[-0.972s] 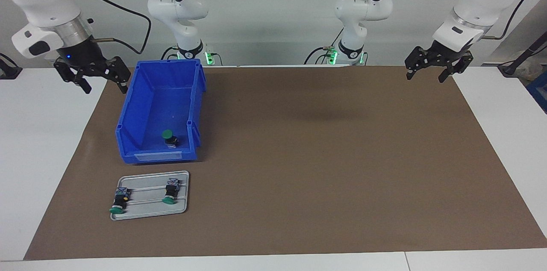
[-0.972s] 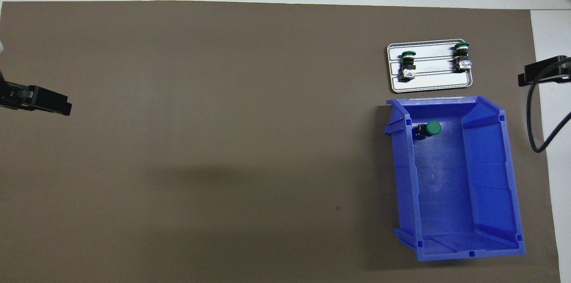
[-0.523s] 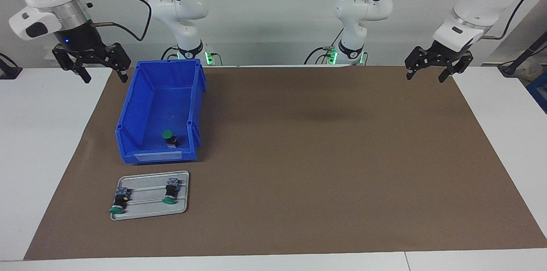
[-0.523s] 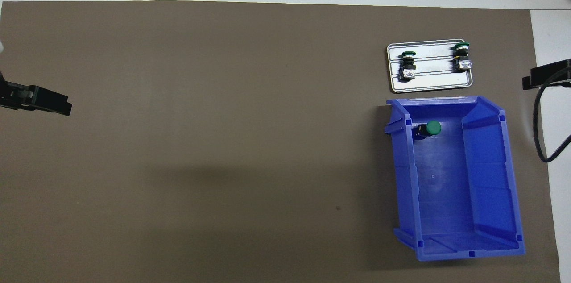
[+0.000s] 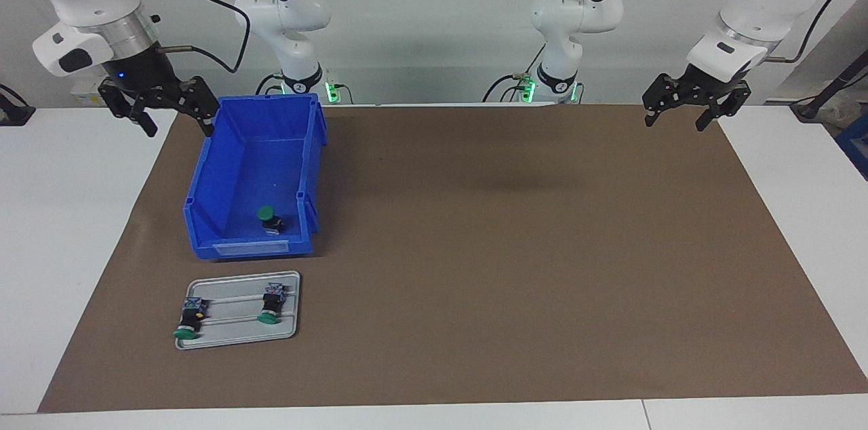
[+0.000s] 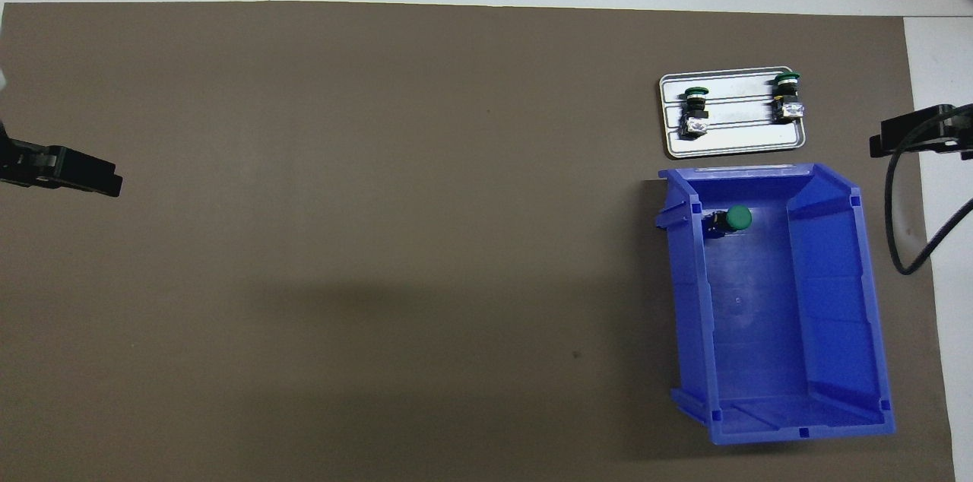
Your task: Place and press button with both arms
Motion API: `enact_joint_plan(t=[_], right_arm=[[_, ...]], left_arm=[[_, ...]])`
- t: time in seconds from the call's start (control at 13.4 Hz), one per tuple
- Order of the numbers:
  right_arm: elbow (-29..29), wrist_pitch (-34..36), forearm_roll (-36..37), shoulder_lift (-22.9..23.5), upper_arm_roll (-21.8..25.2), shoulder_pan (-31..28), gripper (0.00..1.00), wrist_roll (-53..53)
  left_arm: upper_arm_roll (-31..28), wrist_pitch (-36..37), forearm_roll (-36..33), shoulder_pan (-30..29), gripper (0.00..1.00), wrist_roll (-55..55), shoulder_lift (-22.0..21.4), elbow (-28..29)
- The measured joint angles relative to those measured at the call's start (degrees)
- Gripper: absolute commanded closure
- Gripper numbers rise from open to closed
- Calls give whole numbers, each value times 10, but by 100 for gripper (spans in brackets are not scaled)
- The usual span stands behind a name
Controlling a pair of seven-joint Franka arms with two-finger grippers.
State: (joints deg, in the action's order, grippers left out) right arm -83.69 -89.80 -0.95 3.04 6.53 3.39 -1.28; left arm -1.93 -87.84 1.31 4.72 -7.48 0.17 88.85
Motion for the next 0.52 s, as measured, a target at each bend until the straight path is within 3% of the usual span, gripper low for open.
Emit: enact_joint_plan(t=[0.52], right_arm=[[-42, 9, 0, -18, -7, 11, 0, 26]], left_arm=[[0, 0, 0, 0, 0, 0, 0, 0]])
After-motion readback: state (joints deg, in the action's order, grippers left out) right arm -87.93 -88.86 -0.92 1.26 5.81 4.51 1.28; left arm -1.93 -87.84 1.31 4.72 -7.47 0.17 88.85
